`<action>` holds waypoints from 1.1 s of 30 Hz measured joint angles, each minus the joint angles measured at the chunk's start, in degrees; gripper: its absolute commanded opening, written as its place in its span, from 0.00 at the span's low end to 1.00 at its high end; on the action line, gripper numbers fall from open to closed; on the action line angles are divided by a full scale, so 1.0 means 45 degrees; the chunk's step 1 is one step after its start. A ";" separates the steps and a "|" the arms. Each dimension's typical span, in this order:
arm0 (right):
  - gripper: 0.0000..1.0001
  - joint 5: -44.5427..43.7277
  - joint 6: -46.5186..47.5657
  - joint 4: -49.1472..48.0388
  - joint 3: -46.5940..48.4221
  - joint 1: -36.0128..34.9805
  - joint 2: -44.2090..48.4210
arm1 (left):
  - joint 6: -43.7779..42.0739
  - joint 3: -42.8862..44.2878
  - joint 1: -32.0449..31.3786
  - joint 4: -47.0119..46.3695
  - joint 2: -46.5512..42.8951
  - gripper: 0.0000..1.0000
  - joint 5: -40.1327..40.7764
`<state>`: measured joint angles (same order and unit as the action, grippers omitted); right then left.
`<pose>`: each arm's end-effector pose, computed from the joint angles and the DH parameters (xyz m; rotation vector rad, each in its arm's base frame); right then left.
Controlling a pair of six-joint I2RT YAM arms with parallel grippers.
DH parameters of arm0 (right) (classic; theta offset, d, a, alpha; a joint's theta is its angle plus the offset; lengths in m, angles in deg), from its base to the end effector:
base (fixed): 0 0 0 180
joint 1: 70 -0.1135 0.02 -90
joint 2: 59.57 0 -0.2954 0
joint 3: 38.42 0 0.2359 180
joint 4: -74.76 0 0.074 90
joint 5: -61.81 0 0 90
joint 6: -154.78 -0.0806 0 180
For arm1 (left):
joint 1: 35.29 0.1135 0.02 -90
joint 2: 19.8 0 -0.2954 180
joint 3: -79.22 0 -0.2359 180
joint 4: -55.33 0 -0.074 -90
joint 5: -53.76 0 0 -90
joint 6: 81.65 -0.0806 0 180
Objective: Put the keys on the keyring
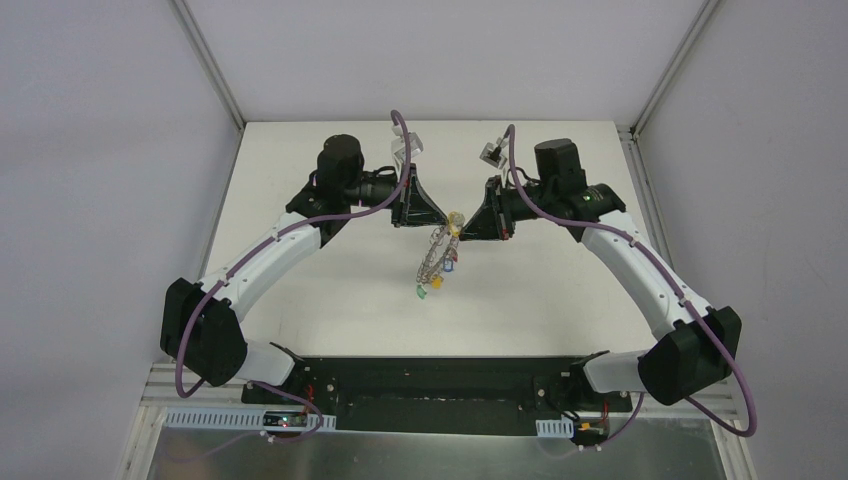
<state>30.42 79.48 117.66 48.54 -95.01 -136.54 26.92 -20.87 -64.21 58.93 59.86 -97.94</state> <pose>0.2275 0.1820 0.3792 -1.2282 1.6398 1.1911 0.2413 -0.2144 0.3986 1.0343 1.5009 -1.4714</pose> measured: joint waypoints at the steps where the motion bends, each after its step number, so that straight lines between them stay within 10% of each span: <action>1: 0.00 -0.0049 0.0005 0.0058 0.0034 -0.0010 -0.0024 | -0.0049 0.0000 0.0000 0.0034 0.0000 0.00 0.0015; 33: 0.00 -0.2885 0.0568 0.0622 0.0345 -0.0121 -0.0840 | -0.3832 0.1107 0.0121 0.4439 -0.0189 0.47 0.1549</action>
<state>17.44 82.03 120.46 50.10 -95.56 -140.32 9.67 -15.89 -63.67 78.91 59.00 -90.96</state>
